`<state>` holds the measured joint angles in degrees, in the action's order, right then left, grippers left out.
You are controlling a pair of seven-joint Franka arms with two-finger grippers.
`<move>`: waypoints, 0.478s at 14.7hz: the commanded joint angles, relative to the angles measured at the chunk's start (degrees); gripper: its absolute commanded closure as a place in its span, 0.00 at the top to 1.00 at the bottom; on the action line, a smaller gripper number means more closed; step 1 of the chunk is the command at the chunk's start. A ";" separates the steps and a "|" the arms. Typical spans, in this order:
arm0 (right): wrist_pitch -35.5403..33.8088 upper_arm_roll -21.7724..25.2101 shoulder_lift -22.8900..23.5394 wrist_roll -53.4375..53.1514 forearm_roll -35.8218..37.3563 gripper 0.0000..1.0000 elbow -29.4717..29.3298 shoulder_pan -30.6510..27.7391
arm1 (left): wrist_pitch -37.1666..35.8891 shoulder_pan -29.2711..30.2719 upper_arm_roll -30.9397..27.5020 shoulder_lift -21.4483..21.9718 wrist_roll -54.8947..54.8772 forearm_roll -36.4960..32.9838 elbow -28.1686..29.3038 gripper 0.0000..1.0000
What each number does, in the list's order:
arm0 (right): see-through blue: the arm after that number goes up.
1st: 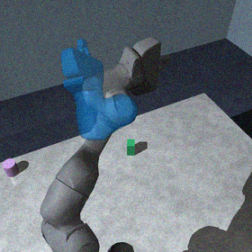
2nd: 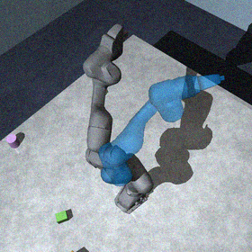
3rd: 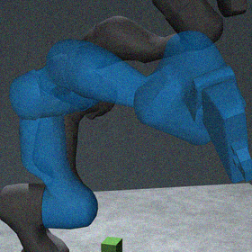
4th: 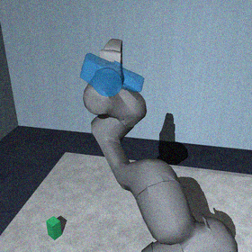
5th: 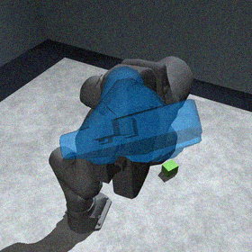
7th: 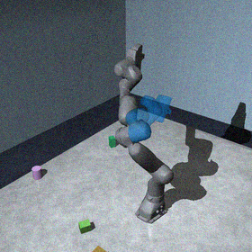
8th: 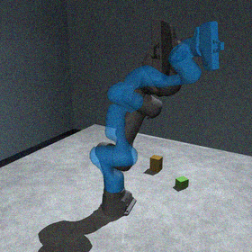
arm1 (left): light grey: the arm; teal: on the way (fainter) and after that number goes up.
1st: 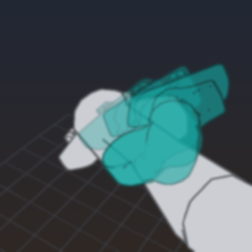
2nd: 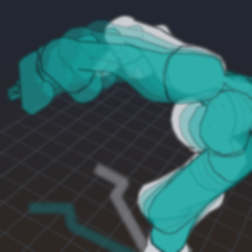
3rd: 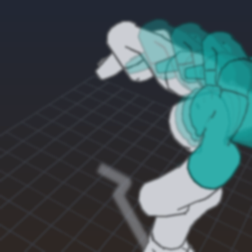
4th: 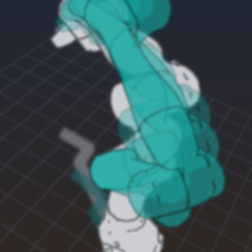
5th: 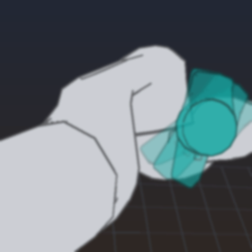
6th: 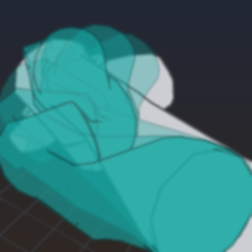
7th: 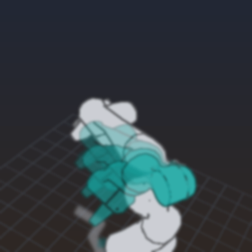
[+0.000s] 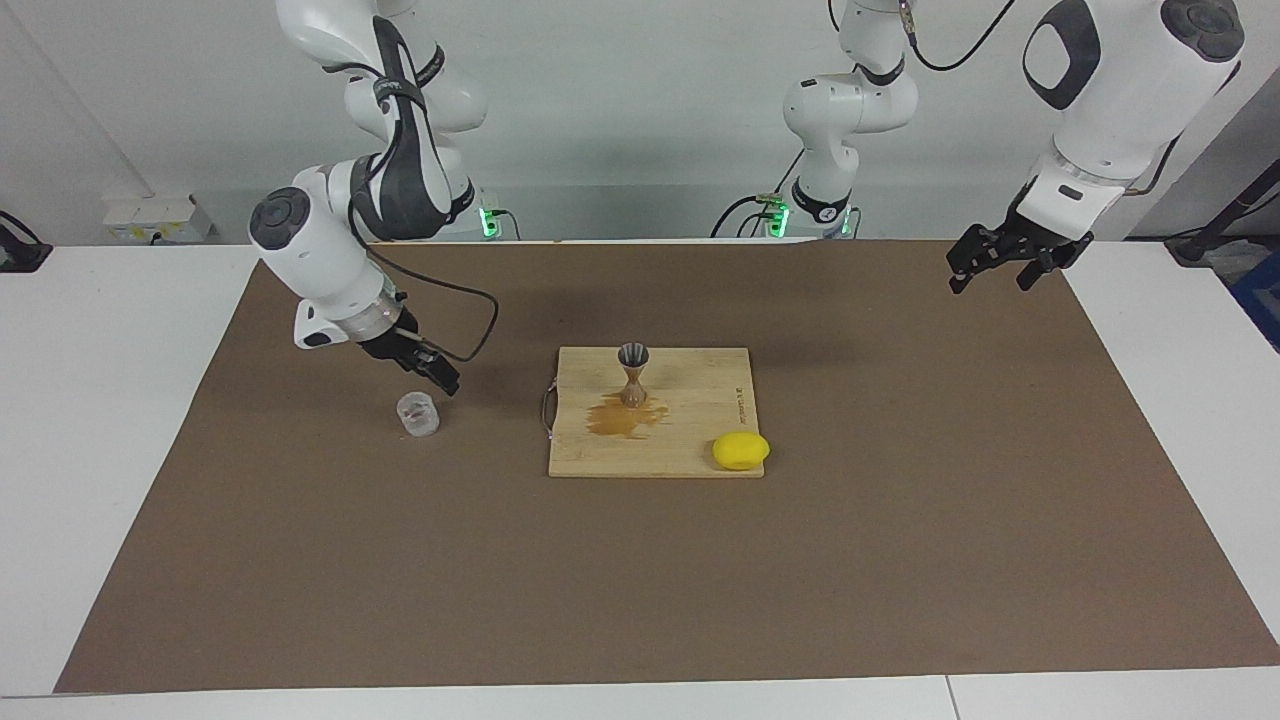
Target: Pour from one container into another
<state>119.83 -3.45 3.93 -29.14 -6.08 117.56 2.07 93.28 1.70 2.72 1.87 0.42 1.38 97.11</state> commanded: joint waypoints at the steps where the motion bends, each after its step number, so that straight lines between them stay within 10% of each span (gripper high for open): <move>1: -3.80 -0.41 -1.46 4.00 6.86 0.99 -3.64 0.12 | -0.29 -0.29 -0.08 -0.37 0.99 -1.11 -1.04 1.00; 7: -19.17 -1.38 -1.90 10.15 7.31 0.99 -19.27 -0.23 | -0.29 -0.29 -0.08 -0.37 1.07 -1.11 -1.04 1.00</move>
<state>105.50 -4.30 1.47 -20.85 -0.22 103.99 2.58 93.28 1.70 2.72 1.87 0.53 1.38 97.11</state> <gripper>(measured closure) 0.004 0.000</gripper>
